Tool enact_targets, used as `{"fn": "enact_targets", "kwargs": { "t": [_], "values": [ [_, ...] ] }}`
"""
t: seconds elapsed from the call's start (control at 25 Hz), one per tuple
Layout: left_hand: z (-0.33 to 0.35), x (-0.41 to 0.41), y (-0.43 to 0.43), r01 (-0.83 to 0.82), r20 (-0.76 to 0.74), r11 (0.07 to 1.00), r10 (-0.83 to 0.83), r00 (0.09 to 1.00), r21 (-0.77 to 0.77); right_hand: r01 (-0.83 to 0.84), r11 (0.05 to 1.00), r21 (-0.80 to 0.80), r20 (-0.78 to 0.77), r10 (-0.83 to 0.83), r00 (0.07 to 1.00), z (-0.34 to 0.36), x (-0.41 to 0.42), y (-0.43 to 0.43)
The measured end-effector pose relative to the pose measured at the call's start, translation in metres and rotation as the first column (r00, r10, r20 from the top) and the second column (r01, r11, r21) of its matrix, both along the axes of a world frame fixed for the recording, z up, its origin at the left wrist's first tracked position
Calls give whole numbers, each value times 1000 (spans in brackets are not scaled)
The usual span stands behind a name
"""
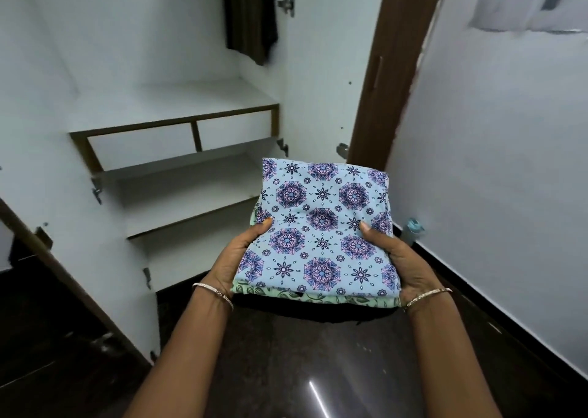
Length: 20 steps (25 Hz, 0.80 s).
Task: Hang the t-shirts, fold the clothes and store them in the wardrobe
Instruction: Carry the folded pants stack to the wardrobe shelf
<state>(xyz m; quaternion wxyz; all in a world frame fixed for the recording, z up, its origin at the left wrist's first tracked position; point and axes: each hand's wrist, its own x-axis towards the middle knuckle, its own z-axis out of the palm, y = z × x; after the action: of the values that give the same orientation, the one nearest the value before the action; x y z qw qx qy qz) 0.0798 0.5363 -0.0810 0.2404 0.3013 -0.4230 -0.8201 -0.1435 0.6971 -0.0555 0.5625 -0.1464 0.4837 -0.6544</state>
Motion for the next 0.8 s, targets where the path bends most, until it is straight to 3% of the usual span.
{"fn": "enact_targets", "kwargs": {
  "t": [0.2,0.48,0.72,0.8],
  "values": [
    [15,-19,-95,-199,68,958,217,974,-204,-142,990,1,-32,142,989,10,-44,-133],
    [11,-11,-220,-303,33,947,308,951,-110,-324,946,3,-33,324,946,6,-58,-295],
    [12,9,-323,-419,67,893,434,899,-163,-435,901,-16,-115,430,895,-18,-44,-443],
    [18,16,-359,-430,4,884,438,899,-183,-456,889,-39,-102,451,887,-16,-37,-489]
  ]
}}
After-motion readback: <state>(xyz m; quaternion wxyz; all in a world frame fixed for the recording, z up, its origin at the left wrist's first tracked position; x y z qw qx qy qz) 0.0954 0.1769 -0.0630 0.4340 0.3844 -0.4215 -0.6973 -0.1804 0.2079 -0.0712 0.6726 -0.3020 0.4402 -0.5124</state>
